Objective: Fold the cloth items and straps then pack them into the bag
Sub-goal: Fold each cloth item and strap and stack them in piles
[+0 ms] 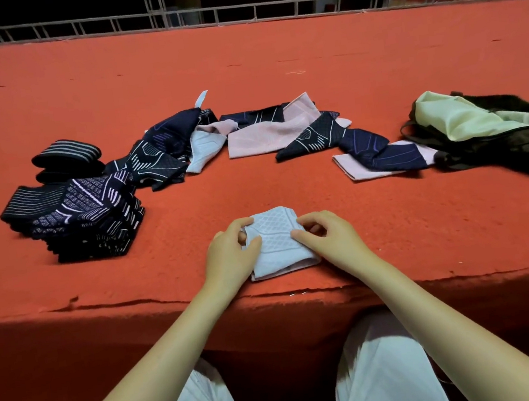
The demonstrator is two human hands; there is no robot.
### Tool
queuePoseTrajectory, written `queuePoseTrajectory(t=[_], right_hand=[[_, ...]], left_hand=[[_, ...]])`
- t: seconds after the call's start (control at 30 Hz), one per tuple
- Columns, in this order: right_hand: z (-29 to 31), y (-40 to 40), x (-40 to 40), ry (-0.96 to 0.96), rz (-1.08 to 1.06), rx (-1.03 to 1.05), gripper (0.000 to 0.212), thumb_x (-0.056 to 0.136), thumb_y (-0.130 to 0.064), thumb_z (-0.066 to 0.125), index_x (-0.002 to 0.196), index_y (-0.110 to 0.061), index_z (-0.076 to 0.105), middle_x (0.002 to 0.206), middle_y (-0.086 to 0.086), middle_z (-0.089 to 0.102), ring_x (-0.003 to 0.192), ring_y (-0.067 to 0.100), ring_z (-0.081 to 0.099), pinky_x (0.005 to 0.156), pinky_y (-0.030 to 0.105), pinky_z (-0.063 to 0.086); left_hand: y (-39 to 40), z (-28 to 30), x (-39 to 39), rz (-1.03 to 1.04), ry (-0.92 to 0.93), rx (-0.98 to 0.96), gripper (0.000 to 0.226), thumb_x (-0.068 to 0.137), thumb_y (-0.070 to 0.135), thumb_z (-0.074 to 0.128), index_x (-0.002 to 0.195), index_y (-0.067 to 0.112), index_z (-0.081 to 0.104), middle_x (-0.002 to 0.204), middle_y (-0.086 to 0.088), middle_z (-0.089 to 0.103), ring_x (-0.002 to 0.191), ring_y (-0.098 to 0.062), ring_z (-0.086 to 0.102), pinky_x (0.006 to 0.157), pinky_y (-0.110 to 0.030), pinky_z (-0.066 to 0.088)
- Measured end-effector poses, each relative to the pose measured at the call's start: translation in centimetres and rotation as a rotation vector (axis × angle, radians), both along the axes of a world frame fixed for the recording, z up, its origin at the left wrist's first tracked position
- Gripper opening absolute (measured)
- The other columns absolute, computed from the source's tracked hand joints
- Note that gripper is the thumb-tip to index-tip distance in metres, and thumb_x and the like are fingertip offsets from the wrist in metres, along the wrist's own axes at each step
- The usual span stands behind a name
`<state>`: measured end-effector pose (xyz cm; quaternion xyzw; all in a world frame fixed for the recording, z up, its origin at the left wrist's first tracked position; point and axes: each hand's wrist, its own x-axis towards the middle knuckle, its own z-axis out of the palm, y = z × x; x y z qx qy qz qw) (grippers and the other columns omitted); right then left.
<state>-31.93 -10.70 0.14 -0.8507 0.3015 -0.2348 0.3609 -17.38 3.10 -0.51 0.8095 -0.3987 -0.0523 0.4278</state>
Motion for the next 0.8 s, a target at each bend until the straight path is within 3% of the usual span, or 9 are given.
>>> queuePoseTrajectory(t=[0.1, 0.23, 0.4, 0.47, 0.6, 0.7, 0.8], right_hand=[[0.4, 0.1, 1.1, 0.141, -0.048, -0.05, 0.039, 0.081, -0.048, 0.065, 0.112, -0.023, 0.065, 0.102, -0.003, 0.058, 0.09, 0.012, 0.054, 0.079, 0.028, 0.042], [0.4, 0.8, 2.2, 0.311, -0.098, -0.132, 0.053, 0.081, -0.057, 0.06, 0.121, -0.022, 0.059, 0.115, 0.004, 0.053, 0.11, 0.024, 0.049, 0.092, 0.037, 0.041], [-0.1, 1.5, 2.5, 0.343, -0.159, -0.224, 0.054, 0.08, -0.058, 0.062, 0.114, -0.016, 0.056, 0.114, 0.005, 0.053, 0.11, 0.026, 0.048, 0.092, 0.039, 0.039], [-0.2, 1.7, 2.3, 0.28, -0.16, -0.221, 0.045, 0.081, -0.051, 0.063, 0.108, -0.016, 0.058, 0.109, 0.003, 0.057, 0.106, 0.023, 0.05, 0.09, 0.038, 0.04], [0.2, 2.5, 1.5, -0.036, -0.051, -0.03, 0.022, 0.085, -0.023, 0.063, 0.104, -0.02, 0.054, 0.102, -0.007, 0.061, 0.095, 0.013, 0.058, 0.084, 0.038, 0.047], [1.1, 3.3, 1.5, -0.151, 0.056, 0.1, 0.045, 0.086, -0.007, 0.058, 0.125, -0.025, 0.046, 0.104, -0.011, 0.06, 0.094, 0.006, 0.058, 0.083, 0.029, 0.047], [2.3, 3.8, 2.7, -0.191, 0.114, 0.139, 0.073, 0.086, -0.001, 0.053, 0.146, -0.032, 0.026, 0.093, -0.013, 0.057, 0.077, -0.002, 0.054, 0.073, 0.017, 0.044]], left_hand=[[0.2, 0.1, -0.2, -0.003, 0.009, 0.006, 0.035, 0.084, 0.019, 0.061, 0.119, 0.024, 0.059, 0.074, 0.01, 0.05, 0.08, -0.015, 0.049, 0.069, -0.025, 0.032], [0.5, 0.0, -0.6, 0.036, 0.039, -0.01, 0.03, 0.078, 0.014, 0.06, 0.107, 0.022, 0.059, 0.071, 0.008, 0.047, 0.08, -0.016, 0.047, 0.068, -0.027, 0.032], [1.0, -0.2, -0.9, 0.118, 0.017, -0.025, 0.031, 0.078, 0.016, 0.062, 0.107, 0.022, 0.054, 0.084, 0.007, 0.053, 0.096, -0.017, 0.045, 0.08, -0.032, 0.04], [1.0, -0.3, -0.9, 0.144, -0.016, 0.01, 0.034, 0.08, 0.019, 0.062, 0.113, 0.022, 0.054, 0.099, 0.004, 0.054, 0.105, -0.017, 0.042, 0.082, -0.027, 0.037], [0.9, -0.2, -1.1, 0.162, -0.029, 0.043, 0.039, 0.082, 0.021, 0.061, 0.121, 0.021, 0.054, 0.122, 0.002, 0.046, 0.119, -0.019, 0.037, 0.087, -0.022, 0.029], [1.1, 0.0, -1.1, 0.141, 0.0, 0.033, 0.043, 0.083, 0.018, 0.059, 0.125, 0.02, 0.052, 0.126, 0.0, 0.043, 0.121, -0.02, 0.038, 0.093, -0.026, 0.032], [1.3, 0.2, -0.7, 0.121, 0.091, -0.037, 0.045, 0.083, 0.014, 0.059, 0.127, 0.018, 0.05, 0.131, -0.005, 0.042, 0.121, -0.022, 0.042, 0.1, -0.03, 0.033]])
